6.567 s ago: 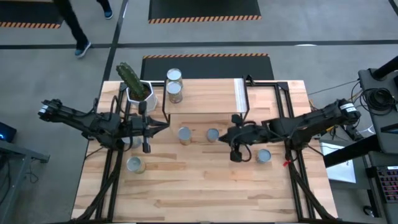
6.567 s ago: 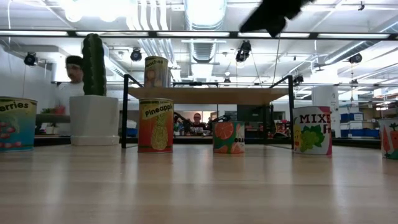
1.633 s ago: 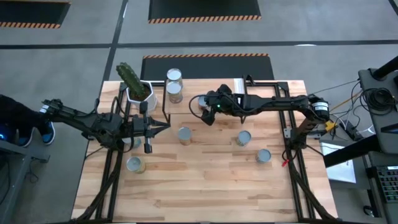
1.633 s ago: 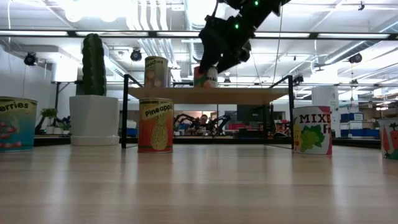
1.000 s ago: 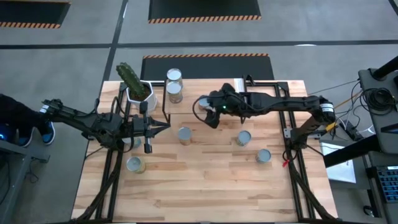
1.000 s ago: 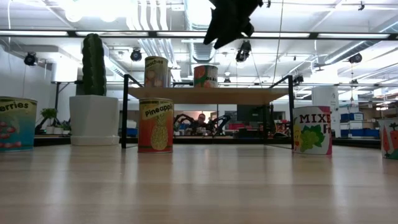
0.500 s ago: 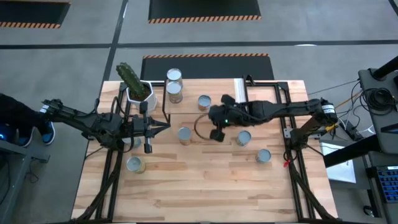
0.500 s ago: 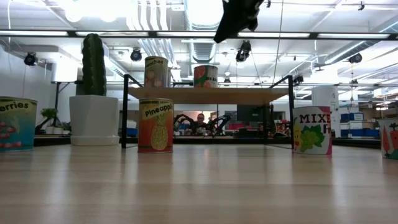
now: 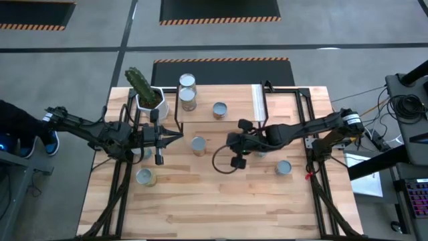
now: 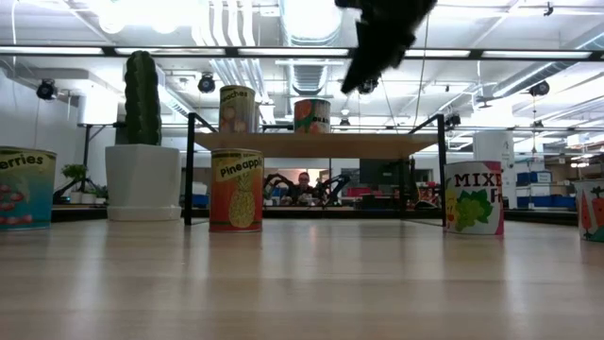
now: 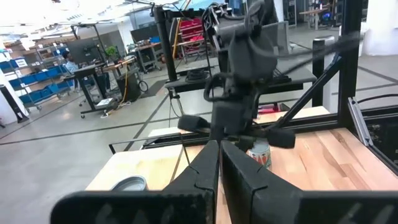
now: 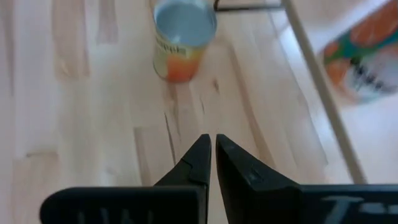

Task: Pick and place cans onto a shelf
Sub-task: Put the small canned oranges on the shelf

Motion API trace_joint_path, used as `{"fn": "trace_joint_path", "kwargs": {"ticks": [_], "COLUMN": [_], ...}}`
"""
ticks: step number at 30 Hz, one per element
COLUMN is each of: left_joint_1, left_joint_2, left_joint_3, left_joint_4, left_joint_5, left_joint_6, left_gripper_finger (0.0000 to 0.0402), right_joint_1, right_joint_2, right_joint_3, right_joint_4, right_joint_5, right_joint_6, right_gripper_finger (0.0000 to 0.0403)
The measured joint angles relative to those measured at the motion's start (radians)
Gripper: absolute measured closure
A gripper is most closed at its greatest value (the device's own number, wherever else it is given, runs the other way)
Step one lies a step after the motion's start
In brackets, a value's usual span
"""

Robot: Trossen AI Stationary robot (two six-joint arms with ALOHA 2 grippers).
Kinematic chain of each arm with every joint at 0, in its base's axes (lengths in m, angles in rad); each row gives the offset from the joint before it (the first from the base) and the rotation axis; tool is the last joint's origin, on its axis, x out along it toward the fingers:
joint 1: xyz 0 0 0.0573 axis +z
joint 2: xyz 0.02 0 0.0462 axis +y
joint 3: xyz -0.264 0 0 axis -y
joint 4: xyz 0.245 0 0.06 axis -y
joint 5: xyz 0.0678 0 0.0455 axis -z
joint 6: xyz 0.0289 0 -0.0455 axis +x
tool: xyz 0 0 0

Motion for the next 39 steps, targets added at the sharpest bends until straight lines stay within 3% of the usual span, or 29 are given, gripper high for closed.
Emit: {"fn": "trace_joint_path", "kwargs": {"ticks": [6, 10, 19, 24, 30, 39], "left_joint_1": [0.000, 0.000, 0.000, 0.000, 0.000, 0.000], "left_joint_2": [0.000, 0.000, 0.000, 0.000, 0.000, 0.000], "left_joint_3": [0.000, 0.000, 0.000, 0.000, 0.000, 0.000], "left_joint_4": [0.000, 0.000, 0.000, 0.000, 0.000, 0.000], "left_joint_5": [0.000, 0.000, 0.000, 0.000, 0.000, 0.000], "left_joint_6": [0.000, 0.000, 0.000, 0.000, 0.000, 0.000], "left_gripper_finger": [0.0402, 0.0402, 0.0402, 0.0402, 0.0402, 0.0402], "right_joint_1": [0.000, -0.020, -0.181, -0.260, -0.314, -0.339], "right_joint_2": [0.000, -0.005, -0.010, -0.011, 0.016, 0.048], "right_joint_3": [-0.031, -0.010, 0.057, 0.054, 0.038, 0.026], "right_joint_4": [0.028, 0.105, 0.188, 0.219, 0.301, 0.357], "right_joint_5": [0.004, 0.079, 0.080, 0.070, -0.055, -0.050], "right_joint_6": [0.015, -0.068, -0.210, -0.246, -0.247, -0.273], "right_gripper_finger": [0.0390, 0.0390, 0.0390, 0.0390, 0.0390, 0.0390]}}
